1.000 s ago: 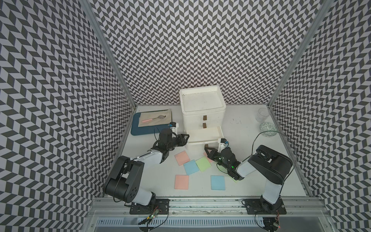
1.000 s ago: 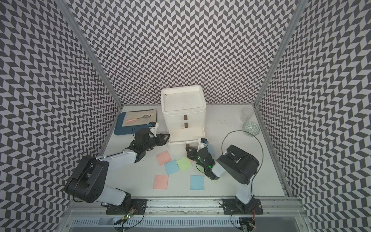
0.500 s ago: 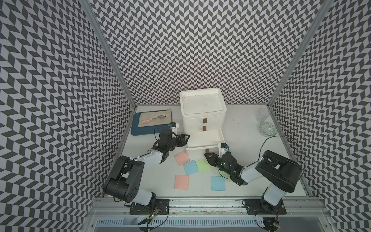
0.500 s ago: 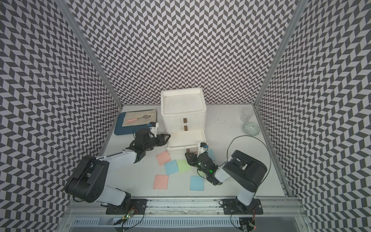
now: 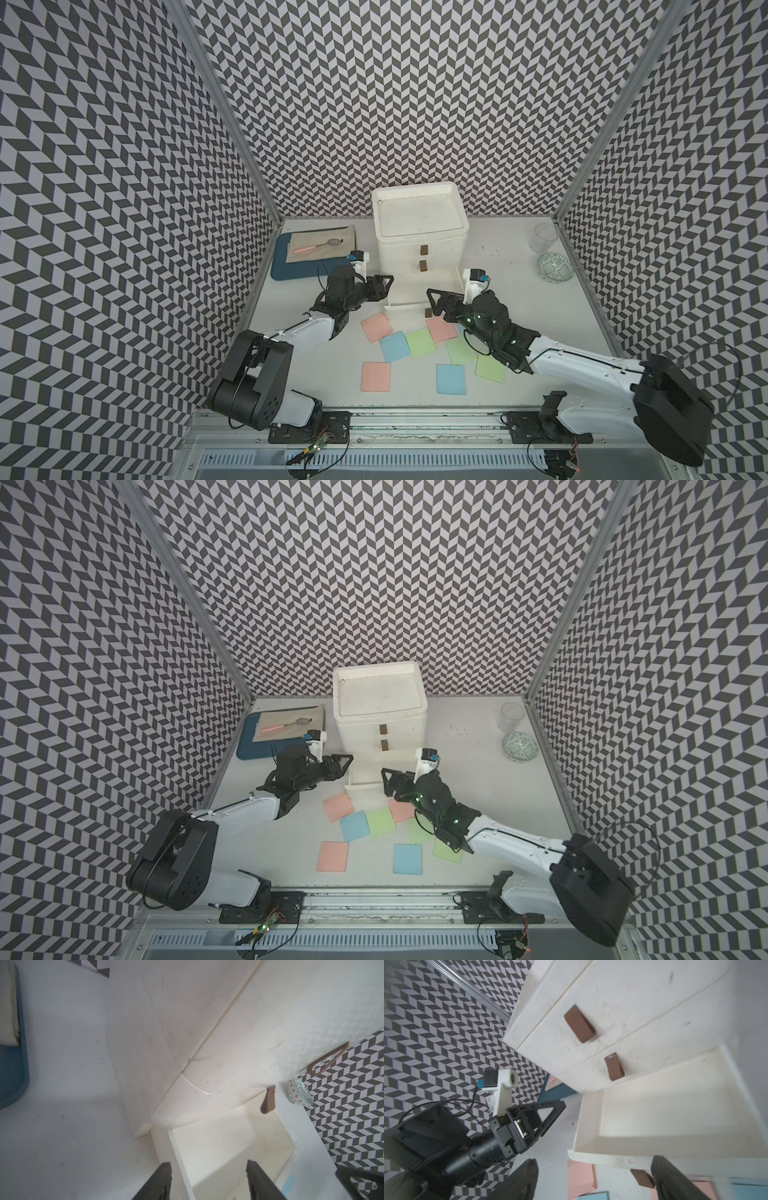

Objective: Please put the sticky notes in the drawer by color
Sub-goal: Open the drawer in the storage box, then pick up the sticky notes from the center of the board.

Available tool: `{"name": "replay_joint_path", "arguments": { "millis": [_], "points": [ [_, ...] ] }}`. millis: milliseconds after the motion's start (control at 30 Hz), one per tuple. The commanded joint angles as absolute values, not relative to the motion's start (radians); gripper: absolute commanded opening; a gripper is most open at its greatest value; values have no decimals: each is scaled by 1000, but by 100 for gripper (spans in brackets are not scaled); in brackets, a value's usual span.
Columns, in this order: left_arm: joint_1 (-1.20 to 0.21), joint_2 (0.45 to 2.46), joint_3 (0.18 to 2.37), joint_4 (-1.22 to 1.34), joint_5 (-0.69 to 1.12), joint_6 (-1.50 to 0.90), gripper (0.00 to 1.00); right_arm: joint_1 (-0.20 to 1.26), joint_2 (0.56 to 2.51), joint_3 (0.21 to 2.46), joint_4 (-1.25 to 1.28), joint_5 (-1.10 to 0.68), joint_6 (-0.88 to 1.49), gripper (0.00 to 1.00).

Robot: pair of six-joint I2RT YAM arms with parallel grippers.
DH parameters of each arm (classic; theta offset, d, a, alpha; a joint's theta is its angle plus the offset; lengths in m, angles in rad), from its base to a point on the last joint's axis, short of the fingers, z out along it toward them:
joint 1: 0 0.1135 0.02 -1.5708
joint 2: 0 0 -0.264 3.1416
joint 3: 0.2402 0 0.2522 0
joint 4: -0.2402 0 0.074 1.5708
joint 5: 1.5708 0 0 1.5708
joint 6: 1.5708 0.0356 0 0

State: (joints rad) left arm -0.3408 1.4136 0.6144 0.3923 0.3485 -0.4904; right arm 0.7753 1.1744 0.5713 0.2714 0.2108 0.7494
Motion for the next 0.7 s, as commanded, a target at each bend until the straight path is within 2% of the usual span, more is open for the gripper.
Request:
{"name": "replay_joint_path", "arguments": {
  "millis": [0, 100, 133, 167, 467, 667],
  "points": [
    [-354, 1368, 595, 420, 341, -482, 62, 675, 1101, 544, -24, 250, 635, 93],
    [-369, 1337, 577, 429, 322, -476, 67, 584, 1069, 514, -81, 209, 596, 98],
    [-373, 1326, 571, 431, 314, -474, 77, 572, 1067, 507, -90, 212, 579, 100],
    [-374, 1319, 565, 434, 308, -470, 82, 567, 1078, 511, -108, 223, 561, 100],
    [-400, 1325, 550, 456, 288, -457, 82, 560, 1329, 626, -191, 162, 418, 100],
    [-421, 1325, 552, 458, 270, -452, 82, 560, 1422, 649, -195, 100, 361, 100]
  ]
}}
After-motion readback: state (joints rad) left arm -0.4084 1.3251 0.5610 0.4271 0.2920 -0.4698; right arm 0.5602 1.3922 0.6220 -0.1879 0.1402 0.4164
